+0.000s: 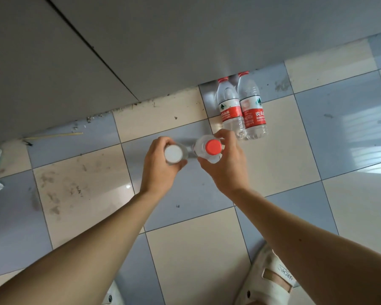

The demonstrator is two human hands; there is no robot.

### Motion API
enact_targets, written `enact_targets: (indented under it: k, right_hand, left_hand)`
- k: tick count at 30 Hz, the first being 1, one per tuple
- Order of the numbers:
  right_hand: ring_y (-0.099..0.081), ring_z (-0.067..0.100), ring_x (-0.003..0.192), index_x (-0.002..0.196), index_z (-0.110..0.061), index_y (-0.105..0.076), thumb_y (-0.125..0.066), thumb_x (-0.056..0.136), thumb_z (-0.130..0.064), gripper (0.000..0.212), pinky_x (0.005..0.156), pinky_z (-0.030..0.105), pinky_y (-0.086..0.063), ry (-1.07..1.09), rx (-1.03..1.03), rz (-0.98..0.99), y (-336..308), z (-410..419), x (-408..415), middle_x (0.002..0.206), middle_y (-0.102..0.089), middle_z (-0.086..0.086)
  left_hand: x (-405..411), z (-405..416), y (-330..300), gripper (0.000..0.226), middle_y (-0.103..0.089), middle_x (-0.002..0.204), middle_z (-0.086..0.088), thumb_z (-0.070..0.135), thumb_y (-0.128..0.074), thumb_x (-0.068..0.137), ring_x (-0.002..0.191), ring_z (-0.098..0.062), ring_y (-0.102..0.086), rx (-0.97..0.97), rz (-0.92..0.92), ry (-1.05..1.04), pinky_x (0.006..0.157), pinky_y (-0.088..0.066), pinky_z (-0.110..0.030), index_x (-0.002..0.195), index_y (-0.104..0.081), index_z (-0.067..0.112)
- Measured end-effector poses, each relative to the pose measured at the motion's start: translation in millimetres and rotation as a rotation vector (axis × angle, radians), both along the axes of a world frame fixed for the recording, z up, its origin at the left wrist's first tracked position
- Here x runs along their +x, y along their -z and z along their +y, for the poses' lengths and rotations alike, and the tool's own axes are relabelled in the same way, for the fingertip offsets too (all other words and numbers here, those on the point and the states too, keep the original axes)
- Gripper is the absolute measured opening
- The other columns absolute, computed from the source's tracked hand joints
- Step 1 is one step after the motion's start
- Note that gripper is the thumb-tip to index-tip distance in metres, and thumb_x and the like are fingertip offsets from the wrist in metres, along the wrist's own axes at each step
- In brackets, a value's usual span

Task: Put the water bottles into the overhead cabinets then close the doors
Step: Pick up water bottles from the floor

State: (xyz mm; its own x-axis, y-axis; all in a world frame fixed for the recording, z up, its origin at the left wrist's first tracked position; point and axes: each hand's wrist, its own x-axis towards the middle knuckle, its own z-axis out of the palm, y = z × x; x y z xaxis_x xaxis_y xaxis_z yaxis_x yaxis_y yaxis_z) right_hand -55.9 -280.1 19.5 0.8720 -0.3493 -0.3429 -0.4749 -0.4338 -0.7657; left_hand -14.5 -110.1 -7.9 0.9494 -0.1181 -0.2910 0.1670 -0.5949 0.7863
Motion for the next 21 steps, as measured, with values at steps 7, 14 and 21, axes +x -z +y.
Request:
enact_targets:
  k: [7,14,21]
  right_hand:
    - [-0.060,0.022,0.105,0.123,-0.028,-0.047,-0.089,0.072,-0.030,0.066,0.087,0.046,-0.054,-0.038,0.046,0.024,8.6,0.3,1.2,0.115,-0.058,-0.008]
    - [-0.055,0.013,0.124,0.157,-0.024,-0.030,-0.089,0.072,-0.005,0.106,0.100,0.026,-0.051,0.005,0.292,0.153,39.3,-12.6,1.2,0.142,-0.052,-0.005]
    - [-0.062,-0.009,0.079,0.120,-0.013,-0.064,-0.088,0.067,0.005,0.061,0.071,0.010,-0.050,0.095,0.349,0.127,65.1,-1.2,13.1,0.097,-0.069,-0.009]
  left_hand:
    - [-5.8,4.1,1.4,0.061,-0.062,0.107,0.008,0.016,-0.094,0.063,0.093,-0.010,-0.059,-0.013,0.098,-0.075,0.079,-0.049,-0.025,0.106,-0.053,0.028]
    - [-11.8,3.7,27.7,0.074,-0.062,0.125,0.001,0.005,-0.089,0.068,0.115,-0.021,-0.060,-0.066,0.291,-0.133,0.097,-0.053,-0.039,0.128,-0.052,0.025]
    - [-10.4,0.8,55.3,0.068,-0.069,0.118,0.004,0.009,-0.091,0.065,0.112,-0.019,-0.064,-0.100,0.278,-0.195,0.097,-0.052,-0.033,0.123,-0.060,0.026]
